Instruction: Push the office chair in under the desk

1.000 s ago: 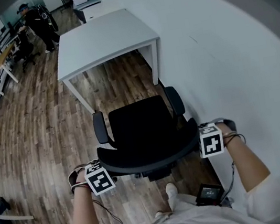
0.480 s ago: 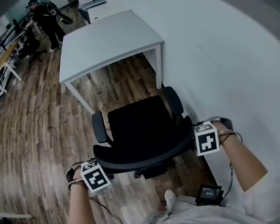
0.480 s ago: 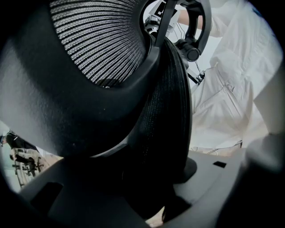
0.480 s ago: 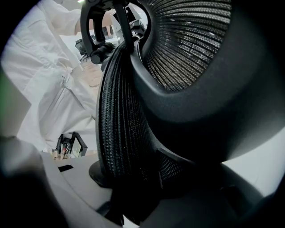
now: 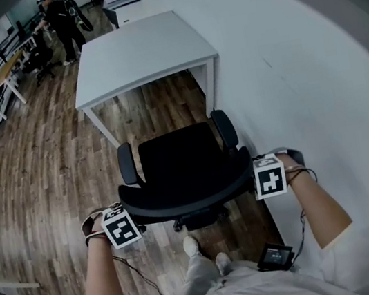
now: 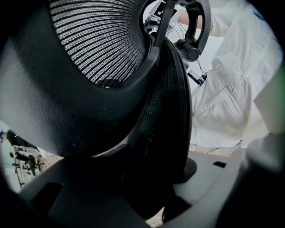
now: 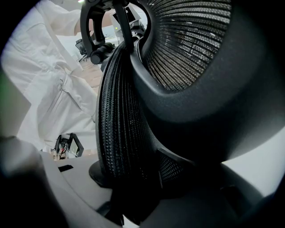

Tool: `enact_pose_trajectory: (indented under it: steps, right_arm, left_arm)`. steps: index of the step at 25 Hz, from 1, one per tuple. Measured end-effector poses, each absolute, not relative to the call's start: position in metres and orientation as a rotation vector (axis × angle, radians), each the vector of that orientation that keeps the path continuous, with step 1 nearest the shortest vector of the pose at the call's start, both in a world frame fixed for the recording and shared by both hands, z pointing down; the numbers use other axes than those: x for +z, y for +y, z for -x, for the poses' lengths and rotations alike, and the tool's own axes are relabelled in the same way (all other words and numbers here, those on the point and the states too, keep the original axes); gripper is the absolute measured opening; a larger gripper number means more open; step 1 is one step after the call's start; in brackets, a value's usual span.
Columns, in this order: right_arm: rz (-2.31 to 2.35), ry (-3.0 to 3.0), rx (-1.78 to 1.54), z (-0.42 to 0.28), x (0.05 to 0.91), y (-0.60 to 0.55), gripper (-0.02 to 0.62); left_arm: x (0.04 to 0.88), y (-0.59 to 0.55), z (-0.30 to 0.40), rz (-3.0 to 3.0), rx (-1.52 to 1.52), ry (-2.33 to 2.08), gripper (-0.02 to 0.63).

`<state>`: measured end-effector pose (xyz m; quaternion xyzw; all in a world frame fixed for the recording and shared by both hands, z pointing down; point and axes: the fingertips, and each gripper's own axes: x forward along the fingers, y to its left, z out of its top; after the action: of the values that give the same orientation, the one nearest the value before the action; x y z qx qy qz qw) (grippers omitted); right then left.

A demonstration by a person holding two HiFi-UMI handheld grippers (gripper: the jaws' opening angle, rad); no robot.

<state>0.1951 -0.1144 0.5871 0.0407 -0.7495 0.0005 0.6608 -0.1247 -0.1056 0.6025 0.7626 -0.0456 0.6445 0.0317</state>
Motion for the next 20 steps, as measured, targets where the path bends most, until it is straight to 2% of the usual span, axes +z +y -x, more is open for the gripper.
enact_pose_trajectory:
  steps: [20]
  right_arm:
    - [-0.093, -1.721, -0.017, -0.175, 0.588, -0.212, 0.218]
  left_arm:
    - [0.604, -0.2, 0.139, -2.34, 1.99, -0.146, 0.216]
